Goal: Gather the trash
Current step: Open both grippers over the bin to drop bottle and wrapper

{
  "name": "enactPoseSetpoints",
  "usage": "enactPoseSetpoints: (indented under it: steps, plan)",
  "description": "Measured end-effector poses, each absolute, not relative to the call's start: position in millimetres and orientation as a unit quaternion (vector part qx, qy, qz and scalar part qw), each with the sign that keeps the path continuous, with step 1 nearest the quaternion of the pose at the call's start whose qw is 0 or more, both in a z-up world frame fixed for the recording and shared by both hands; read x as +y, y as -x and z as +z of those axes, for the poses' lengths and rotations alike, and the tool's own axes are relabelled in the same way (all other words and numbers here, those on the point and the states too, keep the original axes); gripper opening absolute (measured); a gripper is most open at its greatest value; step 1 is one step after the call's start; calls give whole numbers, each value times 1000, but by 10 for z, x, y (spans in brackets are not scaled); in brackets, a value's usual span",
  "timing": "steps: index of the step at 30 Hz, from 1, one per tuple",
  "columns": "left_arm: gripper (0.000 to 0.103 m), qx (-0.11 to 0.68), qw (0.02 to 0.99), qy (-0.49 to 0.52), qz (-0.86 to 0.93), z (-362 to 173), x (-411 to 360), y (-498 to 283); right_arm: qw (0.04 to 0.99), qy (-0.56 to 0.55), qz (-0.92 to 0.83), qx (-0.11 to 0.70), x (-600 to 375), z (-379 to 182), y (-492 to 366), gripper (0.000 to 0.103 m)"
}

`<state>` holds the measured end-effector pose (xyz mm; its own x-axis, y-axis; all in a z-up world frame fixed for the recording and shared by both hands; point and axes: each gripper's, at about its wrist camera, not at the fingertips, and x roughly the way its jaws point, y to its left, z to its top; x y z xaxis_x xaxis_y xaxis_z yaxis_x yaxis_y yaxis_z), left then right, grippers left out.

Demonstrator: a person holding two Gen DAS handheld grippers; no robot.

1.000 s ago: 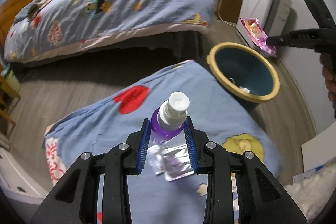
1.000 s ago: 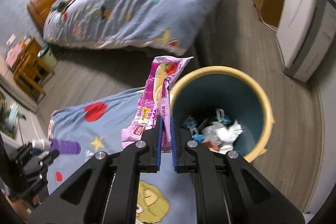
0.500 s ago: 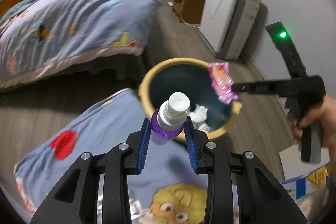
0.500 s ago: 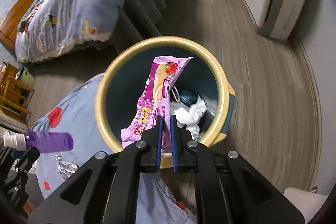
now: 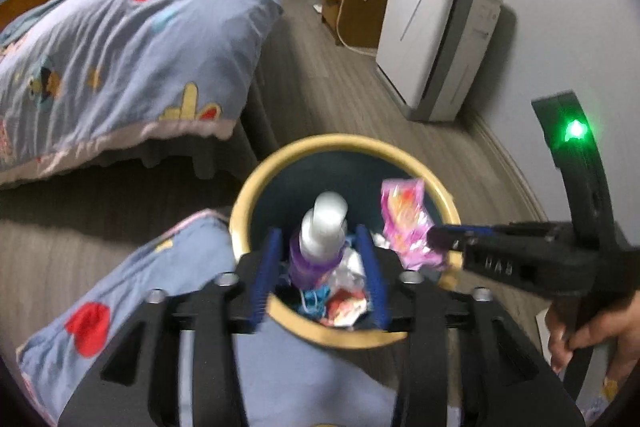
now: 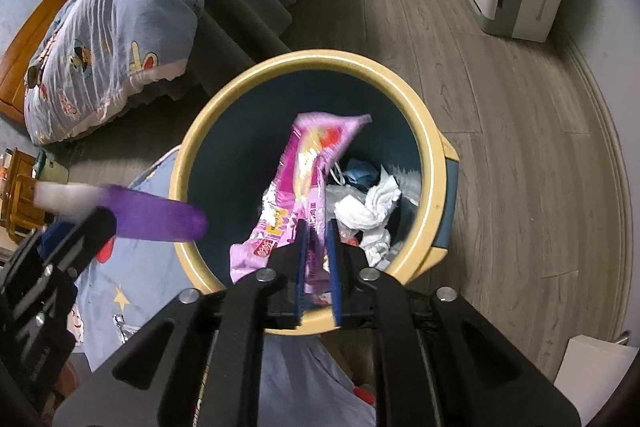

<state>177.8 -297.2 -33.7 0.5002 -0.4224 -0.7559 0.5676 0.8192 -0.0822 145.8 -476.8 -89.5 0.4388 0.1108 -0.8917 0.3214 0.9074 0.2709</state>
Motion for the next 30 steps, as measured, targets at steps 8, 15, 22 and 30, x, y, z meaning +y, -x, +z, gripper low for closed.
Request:
enactPoseSetpoints:
  steps: [8, 15, 22, 30]
  plan:
    - [87, 411, 867, -72, -272, -329, -2784, -1743, 824, -222, -78, 516, -4817, -841, -1458, 69]
    - [95, 408, 879, -85, -231, -302, -2462, -1683, 831, -213, -83, 508, -4757, -745, -1469, 89]
    - [97, 407, 890, -70, -193, -102, -1842, -1524, 845, -198, -78, 491, -4562, -538, -1475, 97]
    - [97, 424, 892, -58, -143, -37, -963, -1119, 865, -140, -25, 482, -3948, -318, -1524, 97]
